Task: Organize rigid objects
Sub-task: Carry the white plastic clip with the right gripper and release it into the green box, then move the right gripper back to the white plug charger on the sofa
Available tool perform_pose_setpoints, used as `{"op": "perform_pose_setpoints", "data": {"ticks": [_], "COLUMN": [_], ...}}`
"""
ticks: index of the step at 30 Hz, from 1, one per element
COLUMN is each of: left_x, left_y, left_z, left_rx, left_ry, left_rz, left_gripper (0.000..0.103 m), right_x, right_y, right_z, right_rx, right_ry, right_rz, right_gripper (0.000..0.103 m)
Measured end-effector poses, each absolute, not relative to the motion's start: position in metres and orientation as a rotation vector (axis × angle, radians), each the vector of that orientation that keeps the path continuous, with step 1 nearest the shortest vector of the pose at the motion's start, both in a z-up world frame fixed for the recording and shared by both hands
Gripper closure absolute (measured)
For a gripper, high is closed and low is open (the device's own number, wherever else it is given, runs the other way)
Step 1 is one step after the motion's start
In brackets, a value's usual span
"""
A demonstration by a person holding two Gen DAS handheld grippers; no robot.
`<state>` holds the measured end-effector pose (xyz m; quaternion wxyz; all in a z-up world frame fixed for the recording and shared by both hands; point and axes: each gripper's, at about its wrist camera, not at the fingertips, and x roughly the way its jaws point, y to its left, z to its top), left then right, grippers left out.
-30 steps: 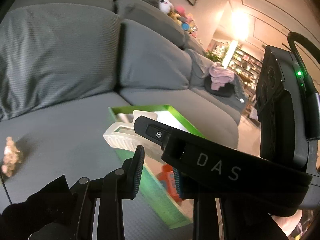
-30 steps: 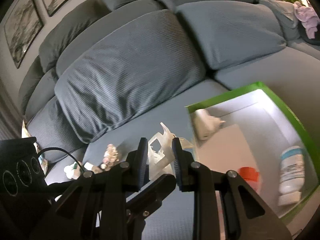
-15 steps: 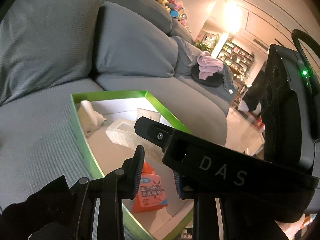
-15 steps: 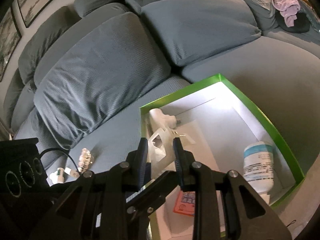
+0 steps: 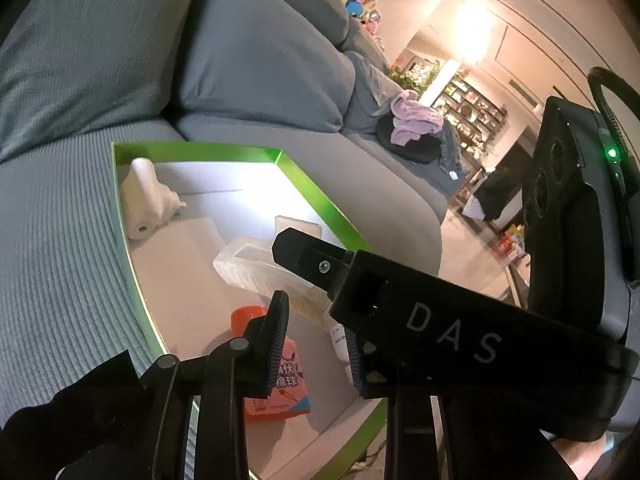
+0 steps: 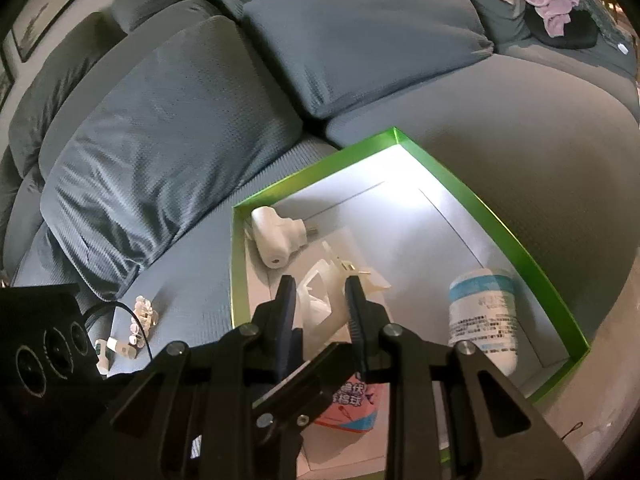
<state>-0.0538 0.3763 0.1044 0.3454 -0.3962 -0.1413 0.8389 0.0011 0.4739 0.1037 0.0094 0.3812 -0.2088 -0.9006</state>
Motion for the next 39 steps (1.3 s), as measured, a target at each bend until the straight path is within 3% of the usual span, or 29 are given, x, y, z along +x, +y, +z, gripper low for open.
{"op": "perform_pose_setpoints", "data": {"ticks": [4,6,7,8,11,17,28,39], "left_x": [-0.055,-0.055,-0.054,-0.054,-0.05,-0.038,-0.021,-0.009], "left_y": [0.377,0.377,0.376,0.375,0.364,0.328,0.24,0.139], "left_z": [0.099,0.1,0.101,0.101,0.106,0.122,0.13,0.115], "left_rx": [-1.071,-1.089,-1.099,-1.103,-1.097,-1.024,-0.993,-1.078], "left_ry": [-0.396,-0.38,-0.37,-0.365,-0.362,-0.365,-0.391,-0.47], "left_rz": [2.168,2.181,2.178,2.177,2.209,2.317,2.559,2.801], "left_gripper": [0.076,0.076,0.076,0.071,0.053,0.043,0.041,0.041], "right_x": [0.001,0.0,0.001,0.003,0.006,0.01,-0.006,-0.025], "right_y": [0.473,0.475,0.475,0.474,0.472,0.452,0.366,0.268], "right_z": [0.1,0.099,0.1,0.101,0.107,0.121,0.13,0.119], "right_rx": [1.245,1.267,1.272,1.27,1.253,1.15,1.058,1.081], "right_ry": [-0.65,-0.664,-0.664,-0.66,-0.66,-0.666,-0.579,-0.431], "right_rz": [-2.811,-2.832,-2.857,-2.877,-2.919,-2.886,-2.683,-2.518], "right_gripper": [0.076,0.061,0.045,0.035,0.034,0.032,0.021,0.021]}}
